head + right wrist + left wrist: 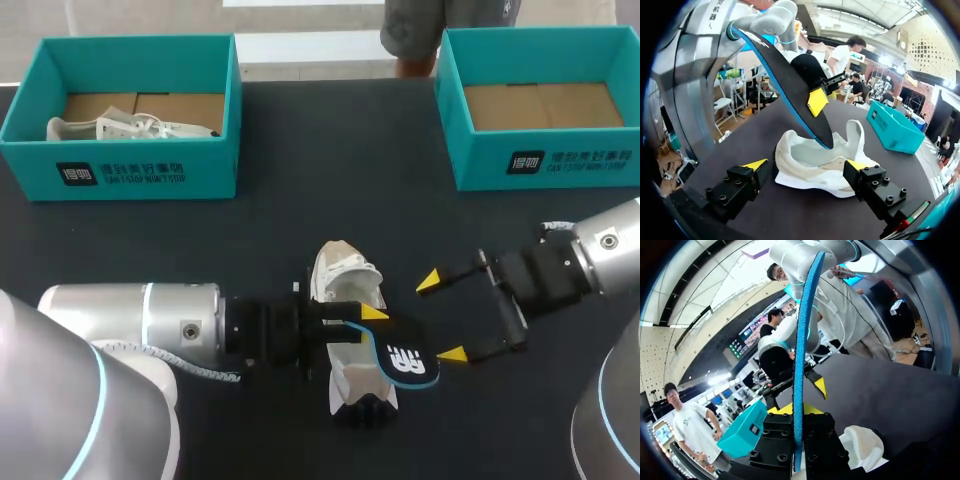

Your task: Take the shoe out of the shoebox, open the shoe tongue, remove and reinsert the insole, then place the shoe into the shoebox

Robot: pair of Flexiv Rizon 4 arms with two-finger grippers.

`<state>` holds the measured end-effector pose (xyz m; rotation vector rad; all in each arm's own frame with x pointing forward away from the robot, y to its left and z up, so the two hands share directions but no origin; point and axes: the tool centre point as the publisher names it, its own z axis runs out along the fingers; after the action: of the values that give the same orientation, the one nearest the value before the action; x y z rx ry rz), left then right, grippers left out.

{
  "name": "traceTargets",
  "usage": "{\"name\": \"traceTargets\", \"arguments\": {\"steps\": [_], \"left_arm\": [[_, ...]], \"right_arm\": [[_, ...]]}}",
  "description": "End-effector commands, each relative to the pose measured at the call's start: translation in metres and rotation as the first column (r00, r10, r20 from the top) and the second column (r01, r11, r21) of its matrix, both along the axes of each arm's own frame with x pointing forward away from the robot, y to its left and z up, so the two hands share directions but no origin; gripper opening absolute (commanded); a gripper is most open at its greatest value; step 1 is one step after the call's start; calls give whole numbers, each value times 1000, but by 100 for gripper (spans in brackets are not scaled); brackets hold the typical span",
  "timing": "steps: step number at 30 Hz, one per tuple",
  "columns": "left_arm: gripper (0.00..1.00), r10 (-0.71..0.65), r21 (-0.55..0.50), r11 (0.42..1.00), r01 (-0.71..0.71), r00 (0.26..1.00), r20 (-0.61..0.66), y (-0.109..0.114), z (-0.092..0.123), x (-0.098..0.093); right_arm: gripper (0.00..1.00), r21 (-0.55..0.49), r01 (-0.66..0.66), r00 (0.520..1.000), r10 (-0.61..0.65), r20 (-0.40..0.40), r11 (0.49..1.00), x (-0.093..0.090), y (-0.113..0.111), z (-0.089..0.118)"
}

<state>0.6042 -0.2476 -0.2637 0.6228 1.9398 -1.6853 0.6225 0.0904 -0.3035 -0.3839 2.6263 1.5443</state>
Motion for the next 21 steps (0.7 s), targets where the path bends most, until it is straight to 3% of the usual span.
{"name": "traceTargets", "arguments": {"steps": [1, 15, 21], "left_arm": [[0, 4, -2, 1000, -4, 1000, 1, 0, 0, -2], [0, 4, -2, 1000, -4, 1000, 1, 0, 0, -2], [0, 4, -2, 1000, -4, 1000, 1, 0, 0, -2]], "right_arm": [[100, -59, 22, 1000, -21, 23, 998, -5, 21, -6], [100, -154, 59, 998, -62, -18, 986, 6, 24, -11], [100, -135, 90, 994, -96, -45, 987, 9, 23, -10]]}}
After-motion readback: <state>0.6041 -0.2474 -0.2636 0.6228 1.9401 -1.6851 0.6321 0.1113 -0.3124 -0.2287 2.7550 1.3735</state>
